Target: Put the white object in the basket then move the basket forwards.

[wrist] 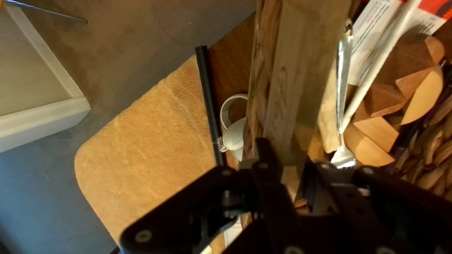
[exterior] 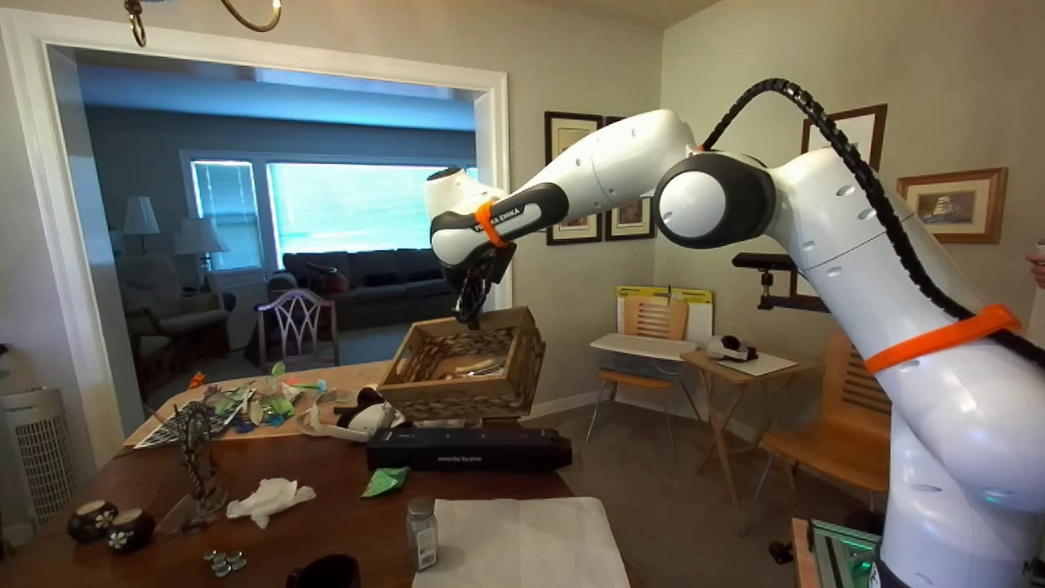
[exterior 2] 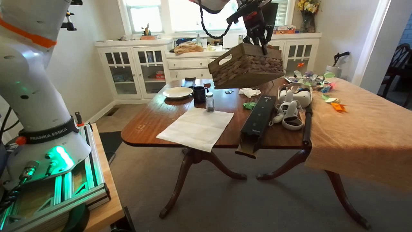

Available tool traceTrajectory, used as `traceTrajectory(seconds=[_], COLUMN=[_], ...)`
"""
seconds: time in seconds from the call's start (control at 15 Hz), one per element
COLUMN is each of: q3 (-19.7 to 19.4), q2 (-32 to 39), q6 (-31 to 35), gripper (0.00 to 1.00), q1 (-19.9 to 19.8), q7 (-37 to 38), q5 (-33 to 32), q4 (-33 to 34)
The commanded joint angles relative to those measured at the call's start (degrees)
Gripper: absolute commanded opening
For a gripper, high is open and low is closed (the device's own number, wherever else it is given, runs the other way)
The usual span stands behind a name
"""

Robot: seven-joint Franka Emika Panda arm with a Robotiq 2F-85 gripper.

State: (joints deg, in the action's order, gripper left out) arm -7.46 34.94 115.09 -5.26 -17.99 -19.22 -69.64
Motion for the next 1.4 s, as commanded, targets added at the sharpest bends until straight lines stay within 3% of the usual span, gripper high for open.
traceTrajectory(seconds=[0.0, 0.27, 0.4, 0.87, 1.13, 1.33], q3=[1.2, 3.6, 5.8, 11.8, 14.9, 15.1], q2=[-0.2, -0.8, -1.1, -3.8, -5.0, -5.2], q6=[0.7, 7.9, 13.6, 23.7, 26.5, 25.9], gripper=[0.04, 0.04, 0.04, 0.04, 0.04, 0.04], q1=[-0.8, -2.4, -4.5, -9.1, -10.8, -11.3], q7=[-0.8, -5.9, -11.3, -23.3, -30.3, -32.6], q5=[0.7, 2.0, 4.4, 13.9, 19.3, 22.5], q4=[-0.7, -4.4, -6.7, -16.4, -21.4, -23.6])
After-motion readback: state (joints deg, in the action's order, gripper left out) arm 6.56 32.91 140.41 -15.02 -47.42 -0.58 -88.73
